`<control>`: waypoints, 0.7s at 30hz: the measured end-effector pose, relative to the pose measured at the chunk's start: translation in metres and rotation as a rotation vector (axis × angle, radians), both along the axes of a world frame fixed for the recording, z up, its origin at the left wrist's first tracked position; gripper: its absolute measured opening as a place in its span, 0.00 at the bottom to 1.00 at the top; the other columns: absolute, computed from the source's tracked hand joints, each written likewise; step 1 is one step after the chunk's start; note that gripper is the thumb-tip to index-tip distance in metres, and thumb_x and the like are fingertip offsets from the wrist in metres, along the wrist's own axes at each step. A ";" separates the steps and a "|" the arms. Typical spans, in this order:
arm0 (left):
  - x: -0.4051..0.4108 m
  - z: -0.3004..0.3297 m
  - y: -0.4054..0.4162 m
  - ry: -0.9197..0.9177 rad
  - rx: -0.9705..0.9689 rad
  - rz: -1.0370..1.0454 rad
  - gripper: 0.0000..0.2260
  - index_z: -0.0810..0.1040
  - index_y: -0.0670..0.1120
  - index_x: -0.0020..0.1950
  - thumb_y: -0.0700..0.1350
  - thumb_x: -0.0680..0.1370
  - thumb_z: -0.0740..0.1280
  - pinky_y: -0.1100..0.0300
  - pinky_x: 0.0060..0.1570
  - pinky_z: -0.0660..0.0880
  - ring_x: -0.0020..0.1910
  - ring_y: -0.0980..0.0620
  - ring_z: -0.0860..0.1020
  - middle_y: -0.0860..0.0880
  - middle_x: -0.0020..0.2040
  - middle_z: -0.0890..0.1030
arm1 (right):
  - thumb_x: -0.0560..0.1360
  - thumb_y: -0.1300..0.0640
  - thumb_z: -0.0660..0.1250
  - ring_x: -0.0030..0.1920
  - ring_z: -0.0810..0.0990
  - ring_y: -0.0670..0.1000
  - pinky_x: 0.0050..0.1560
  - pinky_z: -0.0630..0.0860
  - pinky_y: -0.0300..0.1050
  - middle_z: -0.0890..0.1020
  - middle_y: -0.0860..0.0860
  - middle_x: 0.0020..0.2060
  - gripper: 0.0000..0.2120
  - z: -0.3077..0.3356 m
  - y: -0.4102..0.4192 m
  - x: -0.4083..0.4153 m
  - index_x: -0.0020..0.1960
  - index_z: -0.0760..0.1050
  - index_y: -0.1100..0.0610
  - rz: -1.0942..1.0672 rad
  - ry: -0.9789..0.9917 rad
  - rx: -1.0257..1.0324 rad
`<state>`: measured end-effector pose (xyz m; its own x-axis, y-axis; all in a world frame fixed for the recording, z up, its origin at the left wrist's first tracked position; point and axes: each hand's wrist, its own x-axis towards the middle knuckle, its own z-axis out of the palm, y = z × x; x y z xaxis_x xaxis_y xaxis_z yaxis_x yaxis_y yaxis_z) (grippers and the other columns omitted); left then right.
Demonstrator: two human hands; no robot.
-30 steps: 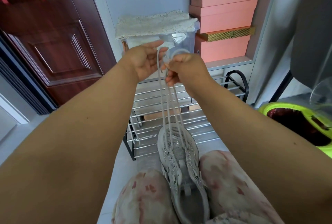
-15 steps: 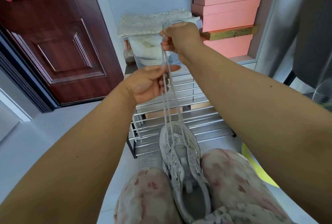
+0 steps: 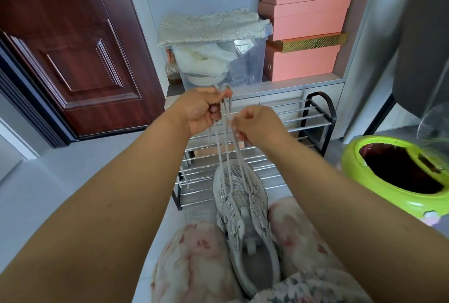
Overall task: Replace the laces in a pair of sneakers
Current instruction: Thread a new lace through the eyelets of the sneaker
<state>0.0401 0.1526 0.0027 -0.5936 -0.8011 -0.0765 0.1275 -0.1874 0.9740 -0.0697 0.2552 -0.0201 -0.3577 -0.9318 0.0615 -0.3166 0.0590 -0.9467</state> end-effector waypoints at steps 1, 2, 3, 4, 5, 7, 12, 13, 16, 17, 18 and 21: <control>-0.001 0.000 0.000 -0.003 -0.002 -0.001 0.07 0.78 0.39 0.44 0.36 0.80 0.61 0.67 0.23 0.62 0.25 0.58 0.63 0.51 0.29 0.78 | 0.76 0.58 0.67 0.22 0.72 0.45 0.27 0.69 0.38 0.77 0.51 0.26 0.11 -0.009 0.006 0.003 0.35 0.74 0.55 0.039 0.008 0.023; -0.002 0.000 0.000 -0.005 -0.007 -0.003 0.07 0.78 0.39 0.44 0.36 0.79 0.62 0.66 0.23 0.62 0.26 0.58 0.63 0.51 0.30 0.78 | 0.76 0.58 0.66 0.21 0.71 0.44 0.25 0.68 0.37 0.76 0.51 0.25 0.12 -0.016 0.011 0.005 0.34 0.73 0.55 0.080 0.009 0.039; -0.002 0.000 0.001 -0.006 -0.013 -0.005 0.07 0.78 0.39 0.44 0.36 0.79 0.62 0.66 0.24 0.62 0.26 0.58 0.63 0.51 0.31 0.78 | 0.77 0.57 0.66 0.19 0.69 0.43 0.24 0.67 0.36 0.75 0.51 0.24 0.13 -0.020 0.013 0.007 0.34 0.73 0.56 0.120 0.014 0.044; -0.003 0.001 0.001 -0.007 -0.021 -0.004 0.07 0.78 0.39 0.44 0.36 0.79 0.62 0.66 0.24 0.62 0.26 0.58 0.63 0.51 0.31 0.79 | 0.77 0.56 0.66 0.18 0.68 0.43 0.23 0.66 0.34 0.74 0.51 0.23 0.14 -0.022 0.014 0.007 0.34 0.73 0.57 0.158 0.022 0.047; -0.003 0.001 0.002 -0.010 -0.029 -0.002 0.07 0.78 0.40 0.44 0.36 0.79 0.62 0.66 0.24 0.61 0.27 0.58 0.63 0.52 0.30 0.79 | 0.77 0.54 0.66 0.18 0.68 0.42 0.22 0.66 0.33 0.73 0.50 0.23 0.14 -0.023 0.014 0.008 0.35 0.73 0.59 0.187 0.029 0.052; -0.004 0.000 0.004 -0.021 -0.041 0.007 0.07 0.77 0.40 0.44 0.36 0.80 0.62 0.67 0.25 0.61 0.28 0.58 0.62 0.54 0.28 0.78 | 0.78 0.54 0.65 0.18 0.67 0.41 0.21 0.64 0.30 0.72 0.48 0.22 0.13 -0.023 0.014 0.008 0.39 0.76 0.62 0.207 0.036 0.065; -0.006 0.005 0.004 -0.021 -0.065 0.020 0.07 0.80 0.41 0.49 0.39 0.80 0.62 0.64 0.30 0.64 0.30 0.57 0.64 0.52 0.29 0.73 | 0.77 0.59 0.65 0.22 0.69 0.44 0.28 0.69 0.36 0.72 0.49 0.23 0.11 -0.023 0.009 0.007 0.37 0.79 0.58 0.180 0.019 0.048; -0.005 0.006 0.003 -0.019 -0.057 0.015 0.09 0.81 0.41 0.50 0.42 0.81 0.61 0.64 0.31 0.66 0.30 0.57 0.65 0.51 0.30 0.71 | 0.77 0.60 0.65 0.23 0.69 0.46 0.29 0.70 0.38 0.73 0.50 0.23 0.12 -0.022 0.008 0.007 0.35 0.79 0.57 0.177 0.014 0.035; 0.001 0.006 -0.002 -0.064 0.011 -0.008 0.21 0.81 0.43 0.52 0.57 0.81 0.55 0.61 0.37 0.72 0.33 0.55 0.71 0.50 0.34 0.72 | 0.77 0.61 0.65 0.22 0.70 0.46 0.29 0.72 0.39 0.73 0.51 0.23 0.13 -0.017 0.007 0.008 0.33 0.77 0.58 0.171 -0.019 0.006; 0.004 0.004 -0.004 -0.087 0.044 -0.020 0.25 0.81 0.43 0.53 0.60 0.81 0.52 0.60 0.39 0.73 0.35 0.54 0.72 0.48 0.36 0.73 | 0.77 0.62 0.65 0.21 0.70 0.45 0.27 0.72 0.37 0.72 0.51 0.23 0.13 -0.014 0.006 0.007 0.34 0.77 0.59 0.163 -0.037 -0.001; 0.006 0.001 -0.005 -0.105 0.076 -0.032 0.28 0.81 0.43 0.53 0.61 0.81 0.50 0.59 0.40 0.73 0.37 0.52 0.73 0.47 0.37 0.74 | 0.77 0.63 0.65 0.19 0.69 0.44 0.25 0.71 0.36 0.72 0.51 0.22 0.13 -0.011 0.005 0.007 0.34 0.77 0.60 0.152 -0.047 -0.014; 0.010 -0.011 -0.001 -0.132 0.146 -0.034 0.29 0.83 0.43 0.45 0.60 0.81 0.49 0.59 0.37 0.75 0.36 0.52 0.75 0.46 0.37 0.76 | 0.77 0.63 0.64 0.19 0.72 0.46 0.21 0.68 0.36 0.72 0.50 0.19 0.15 -0.002 -0.001 0.006 0.31 0.74 0.60 0.126 -0.068 -0.093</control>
